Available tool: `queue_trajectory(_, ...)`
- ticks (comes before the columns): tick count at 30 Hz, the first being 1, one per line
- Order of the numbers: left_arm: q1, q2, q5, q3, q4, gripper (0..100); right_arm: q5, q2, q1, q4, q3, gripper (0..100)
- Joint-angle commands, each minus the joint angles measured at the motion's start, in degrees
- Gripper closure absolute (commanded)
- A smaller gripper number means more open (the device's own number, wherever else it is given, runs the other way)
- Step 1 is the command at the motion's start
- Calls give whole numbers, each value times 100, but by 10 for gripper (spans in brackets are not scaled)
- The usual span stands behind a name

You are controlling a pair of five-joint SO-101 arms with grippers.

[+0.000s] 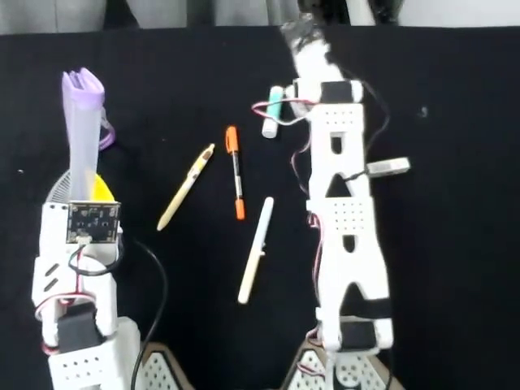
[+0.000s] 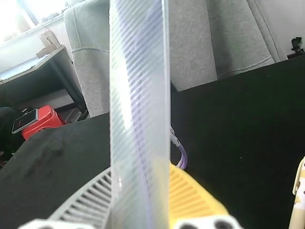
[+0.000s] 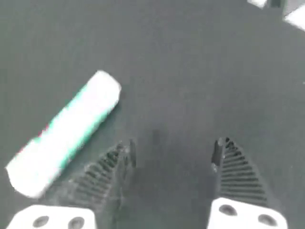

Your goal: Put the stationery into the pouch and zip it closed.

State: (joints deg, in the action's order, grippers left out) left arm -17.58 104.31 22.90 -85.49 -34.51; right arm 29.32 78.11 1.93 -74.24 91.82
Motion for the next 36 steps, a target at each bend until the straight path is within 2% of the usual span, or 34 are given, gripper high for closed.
queue_trajectory(1, 40, 35, -35, 66, 141, 971, 1811, -110, -264, -686, 312, 726)
queue_trajectory(6, 40, 35, -44, 66, 141, 971, 3262, -224, -229, -2136, 382, 727)
queue_trajectory(9, 40, 35, -44, 66, 141, 971, 3868, -163, -290, -2022, 382, 727)
queue_trajectory(14, 40, 35, -53, 66, 141, 971, 3921, 382, -589, 26, 382, 727)
queue_trajectory(21, 40, 35, -53, 66, 141, 971, 3895, 1376, -466, 3288, 400, 727)
queue_trajectory(23, 40, 35, -53, 57, 141, 971, 3657, 1455, -448, 4062, 391, 727)
queue_trajectory(28, 40, 35, -44, -180, 457, 971, 2189, 1473, -299, 5635, 382, 727)
queue_trajectory(33, 40, 35, -35, -523, 976, 971, 1099, 1464, -149, 5503, 391, 727)
queue_trajectory(36, 40, 35, -35, -523, 993, 971, 897, 1473, -141, 5301, 400, 727)
